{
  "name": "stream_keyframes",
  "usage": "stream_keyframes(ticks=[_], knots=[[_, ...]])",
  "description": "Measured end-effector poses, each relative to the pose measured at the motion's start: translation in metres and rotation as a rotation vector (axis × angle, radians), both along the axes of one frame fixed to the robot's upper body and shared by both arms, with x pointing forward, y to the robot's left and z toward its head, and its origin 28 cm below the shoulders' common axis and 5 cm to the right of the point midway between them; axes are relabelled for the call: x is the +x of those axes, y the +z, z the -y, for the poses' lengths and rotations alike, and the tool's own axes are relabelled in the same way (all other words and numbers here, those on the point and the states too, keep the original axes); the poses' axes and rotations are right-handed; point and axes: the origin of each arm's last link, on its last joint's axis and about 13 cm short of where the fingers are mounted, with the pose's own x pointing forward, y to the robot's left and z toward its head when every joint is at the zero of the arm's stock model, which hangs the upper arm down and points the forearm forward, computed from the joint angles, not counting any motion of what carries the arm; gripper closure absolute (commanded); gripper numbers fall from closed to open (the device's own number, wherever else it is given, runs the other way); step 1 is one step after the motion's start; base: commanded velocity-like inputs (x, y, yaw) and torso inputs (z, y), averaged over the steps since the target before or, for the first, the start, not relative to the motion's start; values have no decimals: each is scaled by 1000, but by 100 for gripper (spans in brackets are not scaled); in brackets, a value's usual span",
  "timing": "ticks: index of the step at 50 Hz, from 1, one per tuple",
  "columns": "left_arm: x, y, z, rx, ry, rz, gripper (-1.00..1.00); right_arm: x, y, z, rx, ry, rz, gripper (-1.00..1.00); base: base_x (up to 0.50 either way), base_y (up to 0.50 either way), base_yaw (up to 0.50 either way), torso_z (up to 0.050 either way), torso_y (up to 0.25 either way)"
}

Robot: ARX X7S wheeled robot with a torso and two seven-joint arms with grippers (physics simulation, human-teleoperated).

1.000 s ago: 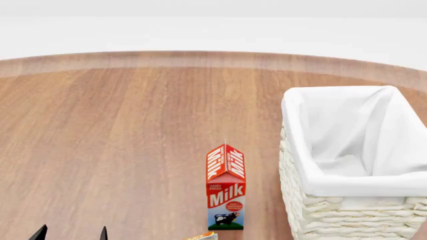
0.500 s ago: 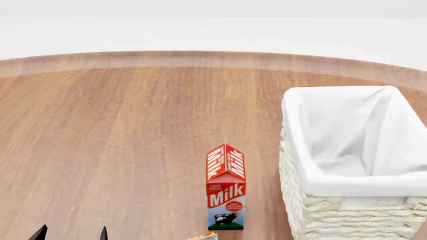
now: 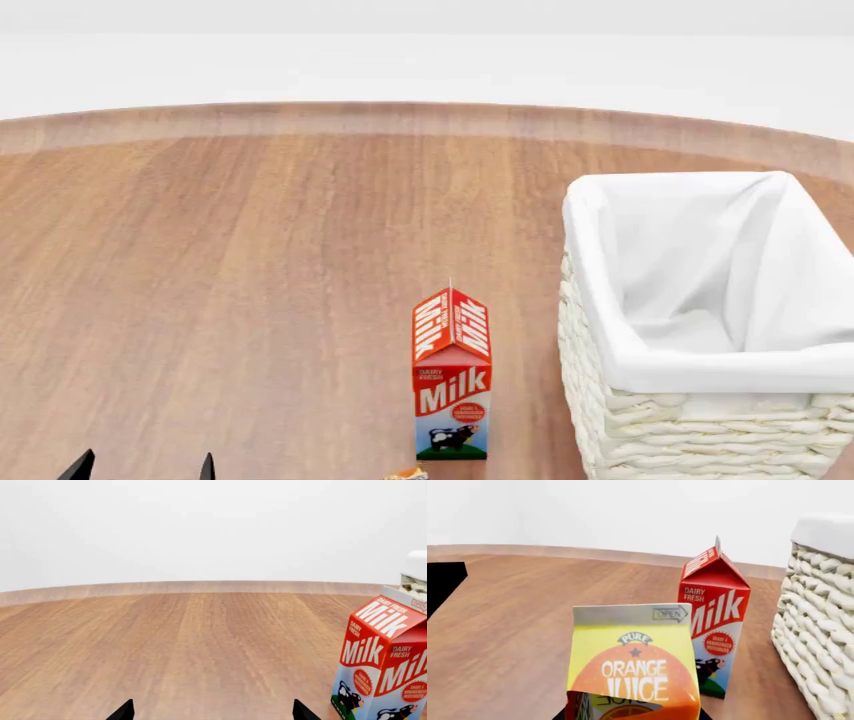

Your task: Pick up the orange juice, and put it in the basket.

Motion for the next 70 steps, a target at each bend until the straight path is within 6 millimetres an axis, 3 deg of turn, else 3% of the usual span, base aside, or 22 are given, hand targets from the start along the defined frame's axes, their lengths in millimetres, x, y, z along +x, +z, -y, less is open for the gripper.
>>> stream_keyframes(ticks=[70], knots=[[0,0,0,0,0,0,-100,-29,95,8,52,3,235,100,0,0,0,0,1]])
